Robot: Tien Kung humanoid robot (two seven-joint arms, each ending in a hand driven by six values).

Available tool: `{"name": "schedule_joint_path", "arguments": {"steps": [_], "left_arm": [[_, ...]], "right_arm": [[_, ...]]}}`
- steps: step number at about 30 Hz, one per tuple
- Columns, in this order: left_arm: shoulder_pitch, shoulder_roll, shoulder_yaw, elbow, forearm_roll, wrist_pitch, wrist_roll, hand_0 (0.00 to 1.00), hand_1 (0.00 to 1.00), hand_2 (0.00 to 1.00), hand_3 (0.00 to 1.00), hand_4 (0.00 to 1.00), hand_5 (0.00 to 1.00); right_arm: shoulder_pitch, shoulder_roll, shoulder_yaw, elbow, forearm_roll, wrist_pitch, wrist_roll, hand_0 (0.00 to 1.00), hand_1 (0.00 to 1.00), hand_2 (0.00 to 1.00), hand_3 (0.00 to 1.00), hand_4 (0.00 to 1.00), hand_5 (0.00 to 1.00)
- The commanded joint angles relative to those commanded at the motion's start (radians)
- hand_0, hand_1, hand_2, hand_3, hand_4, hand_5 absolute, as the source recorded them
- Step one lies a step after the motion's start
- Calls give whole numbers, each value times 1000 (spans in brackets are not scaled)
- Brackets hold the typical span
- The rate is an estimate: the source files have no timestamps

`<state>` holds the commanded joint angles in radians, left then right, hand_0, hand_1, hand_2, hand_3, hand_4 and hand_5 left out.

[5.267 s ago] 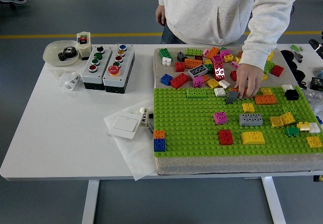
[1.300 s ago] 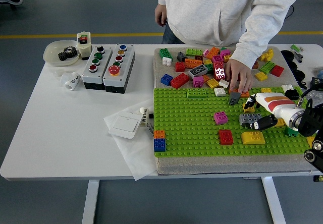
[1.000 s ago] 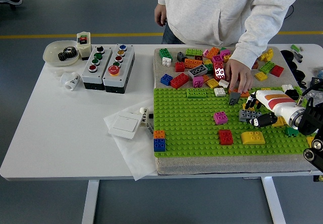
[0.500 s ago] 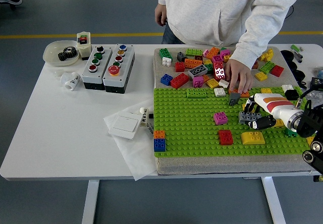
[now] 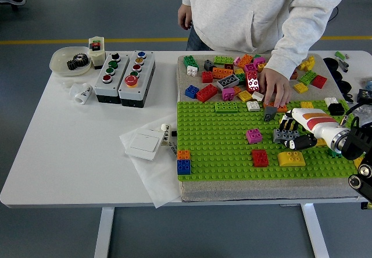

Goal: Pick up the brick,pile it on top of brick,press brick,pick up the brick,pile it on top of brick,press brick

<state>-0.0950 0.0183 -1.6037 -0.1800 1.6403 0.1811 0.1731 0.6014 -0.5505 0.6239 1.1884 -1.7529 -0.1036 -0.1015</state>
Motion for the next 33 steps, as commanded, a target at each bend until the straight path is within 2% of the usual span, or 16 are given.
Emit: {"name": "schedule_joint_path", "arguments": {"steps": [8,12,17,20,22,24,27,33], "left_arm": [[-3,0,-2,0,1,1,0,780,793,842,625,666,681],[-3,2,4,0,-6,1,-1,780,793,842,625,666,681],[-3,2,8,0,-10,1,-3,779,792,840,625,665,680],[1,5,7,0,-4,-1,-4,779,793,840,623,664,680],[2,6,4,0,1,-3,-3,779,793,840,623,664,680],[-1,6,-2,0,9,-3,-3,779,793,840,623,664,680],[-3,6,-3,0,9,-2,-4,779,794,841,620,663,681],[-5,4,-3,0,9,-2,-2,778,794,840,622,662,682]], "right_arm": [[-2,-11,14,26,8,-14,2,398,425,500,476,705,199],[-8,-27,26,61,0,-19,0,398,425,500,476,705,199],[-24,-66,25,137,-16,-21,2,399,425,501,477,712,204],[-37,-106,13,191,-26,-17,18,410,428,502,478,701,207],[-40,-115,11,204,-28,-15,22,410,428,502,478,701,207],[-45,-154,5,235,-29,-14,53,410,428,502,478,701,207],[-49,-186,-4,250,-14,-13,92,420,431,503,481,695,216],[-58,-206,-4,248,-5,-21,133,422,434,504,481,695,226]]}}
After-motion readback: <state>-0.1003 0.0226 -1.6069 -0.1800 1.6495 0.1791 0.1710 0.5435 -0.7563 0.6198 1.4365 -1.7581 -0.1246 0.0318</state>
